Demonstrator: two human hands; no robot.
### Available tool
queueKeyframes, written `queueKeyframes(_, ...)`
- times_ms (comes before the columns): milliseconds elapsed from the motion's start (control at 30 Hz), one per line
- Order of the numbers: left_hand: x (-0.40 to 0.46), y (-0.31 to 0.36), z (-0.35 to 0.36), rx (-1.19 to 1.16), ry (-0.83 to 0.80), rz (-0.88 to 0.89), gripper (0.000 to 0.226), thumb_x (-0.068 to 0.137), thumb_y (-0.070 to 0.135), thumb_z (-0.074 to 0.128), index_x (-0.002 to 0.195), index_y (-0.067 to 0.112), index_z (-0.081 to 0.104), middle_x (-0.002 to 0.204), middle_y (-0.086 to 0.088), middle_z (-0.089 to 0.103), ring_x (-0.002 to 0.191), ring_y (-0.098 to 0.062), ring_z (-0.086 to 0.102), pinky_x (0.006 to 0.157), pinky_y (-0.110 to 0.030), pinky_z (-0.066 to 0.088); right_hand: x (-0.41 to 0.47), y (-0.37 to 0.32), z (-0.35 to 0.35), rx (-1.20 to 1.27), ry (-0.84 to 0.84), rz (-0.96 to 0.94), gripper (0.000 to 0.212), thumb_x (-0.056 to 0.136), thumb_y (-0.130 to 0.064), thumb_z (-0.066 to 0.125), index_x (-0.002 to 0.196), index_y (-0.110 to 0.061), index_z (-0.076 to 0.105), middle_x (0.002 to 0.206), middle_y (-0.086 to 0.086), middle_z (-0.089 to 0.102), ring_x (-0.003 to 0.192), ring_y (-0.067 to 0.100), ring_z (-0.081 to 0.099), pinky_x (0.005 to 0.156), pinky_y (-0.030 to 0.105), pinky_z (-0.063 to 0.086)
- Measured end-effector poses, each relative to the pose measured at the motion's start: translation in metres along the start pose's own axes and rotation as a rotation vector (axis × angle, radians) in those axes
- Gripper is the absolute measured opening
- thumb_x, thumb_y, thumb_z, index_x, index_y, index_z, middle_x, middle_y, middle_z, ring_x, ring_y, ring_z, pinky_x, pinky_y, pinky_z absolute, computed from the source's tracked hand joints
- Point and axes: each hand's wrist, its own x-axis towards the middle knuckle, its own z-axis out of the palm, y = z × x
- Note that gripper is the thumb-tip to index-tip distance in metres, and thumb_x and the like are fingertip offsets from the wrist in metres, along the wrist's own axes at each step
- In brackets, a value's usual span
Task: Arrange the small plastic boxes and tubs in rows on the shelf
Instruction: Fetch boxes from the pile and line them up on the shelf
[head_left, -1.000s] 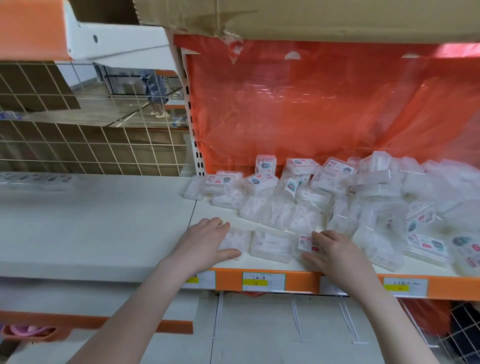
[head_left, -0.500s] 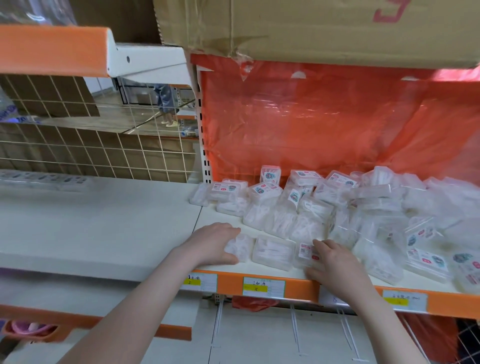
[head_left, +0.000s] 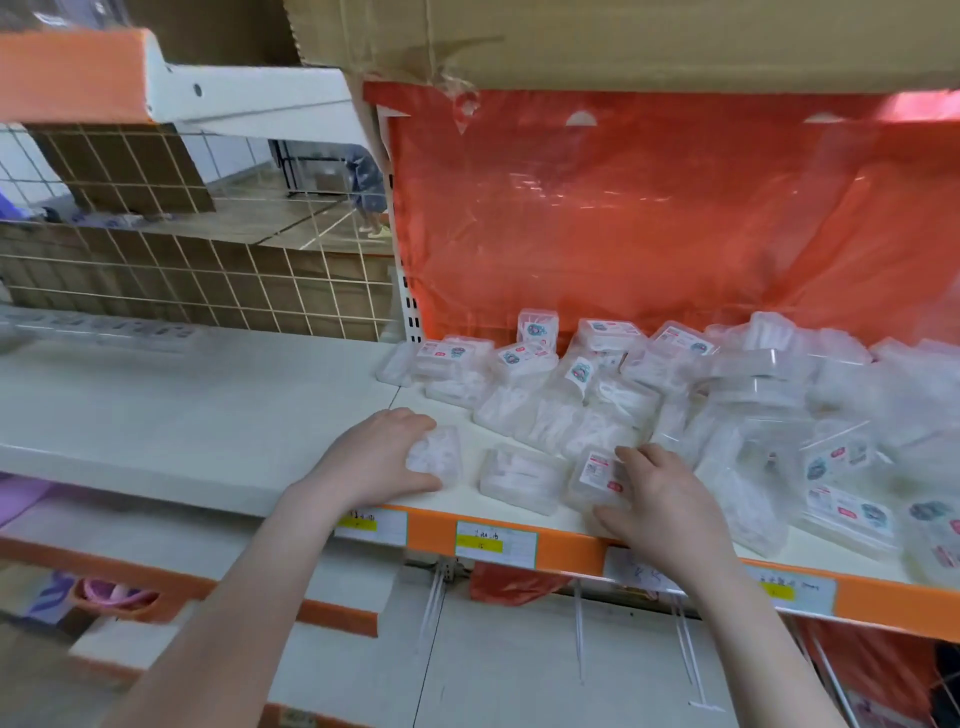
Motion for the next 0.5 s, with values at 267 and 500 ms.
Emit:
queueKeyframes(267, -0.032, -0.004, -0.001, -0.012, 0.012, -0.059, 0.069, 0.077, 0.053, 0.067, 0.135, 0.024, 0.043, 0.131, 0.004, 0.048, 0.123, -0.015, 0.042, 0.099, -0.029, 0.037, 0.013, -0.036, -0.004, -0.027, 0.016, -0.147, 0.049, 0.074, -0.035, 0.061, 0.117, -0.015, 0.051, 0.112, 0.003, 0.055, 0.106, 0.023, 0.049, 0.079, 0.03, 0.036)
queueKeyframes(500, -0.06, -0.041, -0.011, -0.052, 0.073, -0.116, 0.072, 0.077, 0.053, 0.067, 0.138, 0.023, 0.041, 0.134, 0.005, 0.047, 0.124, -0.015, 0.042, 0.098, -0.028, 0.037, 0.02, -0.088, -0.008, -0.06, 0.016, -0.261, 0.047, 0.078, -0.037, 0.056, 0.12, -0.017, 0.048, 0.113, 0.001, 0.054, 0.106, 0.021, 0.049, 0.082, 0.028, 0.036)
